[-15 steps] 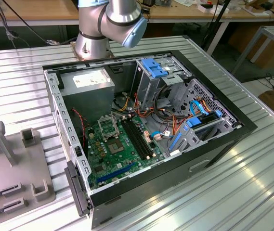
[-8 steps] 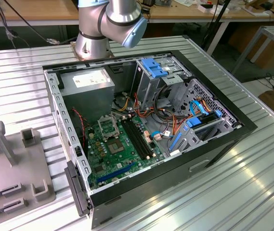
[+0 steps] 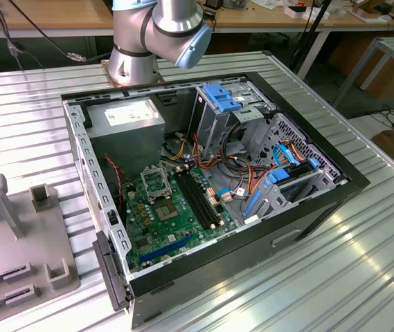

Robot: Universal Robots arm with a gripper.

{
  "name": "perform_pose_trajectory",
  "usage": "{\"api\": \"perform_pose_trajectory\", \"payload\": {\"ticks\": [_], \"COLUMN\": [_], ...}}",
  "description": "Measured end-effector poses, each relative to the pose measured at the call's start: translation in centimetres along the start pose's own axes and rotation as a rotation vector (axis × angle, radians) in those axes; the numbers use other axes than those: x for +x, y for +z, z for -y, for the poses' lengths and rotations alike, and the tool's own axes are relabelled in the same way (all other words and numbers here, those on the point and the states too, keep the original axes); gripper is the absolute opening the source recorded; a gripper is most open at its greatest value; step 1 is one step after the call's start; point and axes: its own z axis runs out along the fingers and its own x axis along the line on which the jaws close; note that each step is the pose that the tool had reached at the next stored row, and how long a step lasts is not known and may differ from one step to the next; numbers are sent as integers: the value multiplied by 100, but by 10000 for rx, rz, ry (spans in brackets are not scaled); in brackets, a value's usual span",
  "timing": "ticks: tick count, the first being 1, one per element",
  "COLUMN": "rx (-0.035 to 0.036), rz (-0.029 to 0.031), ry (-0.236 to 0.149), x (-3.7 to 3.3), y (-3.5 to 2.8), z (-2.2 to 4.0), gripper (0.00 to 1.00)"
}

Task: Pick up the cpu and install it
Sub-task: 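Pick up the cpu and move it towards the insertion slot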

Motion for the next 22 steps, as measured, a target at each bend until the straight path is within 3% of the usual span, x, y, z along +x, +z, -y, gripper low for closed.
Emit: {"api": "perform_pose_trajectory", "payload": {"ticks": [22], "rx": [-1], "rz": [2], "ry": [-1], "x": [-2], "y": [-140], "z": [10], "gripper": [47]}}
